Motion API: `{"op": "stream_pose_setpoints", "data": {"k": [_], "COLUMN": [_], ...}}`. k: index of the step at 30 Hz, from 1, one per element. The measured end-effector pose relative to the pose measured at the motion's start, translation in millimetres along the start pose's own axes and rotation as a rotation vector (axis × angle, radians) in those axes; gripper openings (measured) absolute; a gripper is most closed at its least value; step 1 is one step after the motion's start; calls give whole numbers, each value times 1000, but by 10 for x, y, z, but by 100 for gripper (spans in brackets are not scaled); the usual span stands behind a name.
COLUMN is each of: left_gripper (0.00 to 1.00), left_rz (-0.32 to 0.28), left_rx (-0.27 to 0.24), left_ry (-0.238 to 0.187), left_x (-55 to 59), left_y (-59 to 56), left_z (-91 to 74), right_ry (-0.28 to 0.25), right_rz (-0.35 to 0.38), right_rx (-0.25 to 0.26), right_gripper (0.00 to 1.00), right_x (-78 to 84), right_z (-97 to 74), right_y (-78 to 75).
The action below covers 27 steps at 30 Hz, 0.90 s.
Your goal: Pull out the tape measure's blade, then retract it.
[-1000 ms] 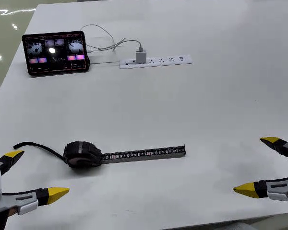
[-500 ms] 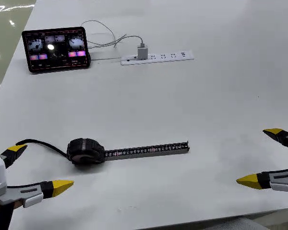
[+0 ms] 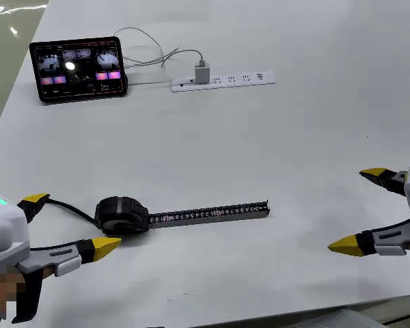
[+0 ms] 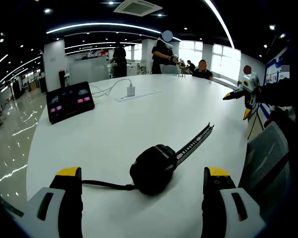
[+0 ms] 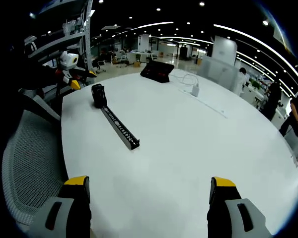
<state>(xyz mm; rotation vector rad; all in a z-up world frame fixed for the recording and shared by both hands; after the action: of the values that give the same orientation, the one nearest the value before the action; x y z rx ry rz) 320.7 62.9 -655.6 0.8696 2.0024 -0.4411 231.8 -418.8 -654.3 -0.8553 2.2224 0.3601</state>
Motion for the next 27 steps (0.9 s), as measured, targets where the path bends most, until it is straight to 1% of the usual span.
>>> {"op": "stream_pose_setpoints", "data": {"k": [2,4,7,9,10,11,12,13,14,16,19,23,24,25,27], "left_gripper": [99,99,99,99,99,99,99,99,99,99,99,99,99,99,99], "left_rz": [-11,5,5,14,9,-19,-40,-50,-51,-48,-21,-45,-42,-43,-49], "left_rx": [-6,-17,-16,-32,-42,-77,-80,-80,-82,-81,-112,-129,-139,-147,-152], "left_ry": [-5,-7,-12,-6,-2,5,-1,-18,-24,-20,-17,-30,-30,-28,-26], "left_x": [-13,-18,-43,-61,-69,-76,-86,-105,-113,-119,-124,-145,-145,-142,-135], "left_y": [-19,-45,-85,-103,-103,-96,-104,-114,-125,-171,-202,-226,-226,-226,-237], "left_z": [20,49,92,134,151,171,189,208,220,256,282,304,312,320,347], "right_ry": [6,13,17,26,29,33,36,39,43,52,61,95,99,104,127], "right_rz": [-15,-25,-38,-56,-64,-71,-75,-85,-94,-113,-131,-162,-165,-169,-186], "right_rx": [-8,-15,-27,-34,-40,-47,-52,-60,-65,-80,-84,-111,-121,-128,-138], "right_gripper": [99,99,99,99,99,99,99,99,99,99,99,99,97,92,90], "right_x": [-28,-60,-103,-132,-147,-173,-189,-214,-228,-263,-316,-359,-365,-371,-389], "right_z": [18,32,57,92,105,125,136,153,162,187,229,286,300,315,361], "right_y": [-12,-21,-33,-51,-52,-55,-55,-50,-45,-36,-50,-33,-29,-26,-23]}}
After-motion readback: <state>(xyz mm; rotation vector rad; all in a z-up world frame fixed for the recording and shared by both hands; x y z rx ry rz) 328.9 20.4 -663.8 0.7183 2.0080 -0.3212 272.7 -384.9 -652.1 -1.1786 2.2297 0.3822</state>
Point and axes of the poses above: the centre of the closed fingertips' face, and the gripper's own axes: z roughly forward along the fingers, y roughly to its left, x roughly out of its underside, the point moved 8 cm from there along -z, roughly backward along the fingers, and after that the axes turned 4 degrees about z, right-handed, at the moved point
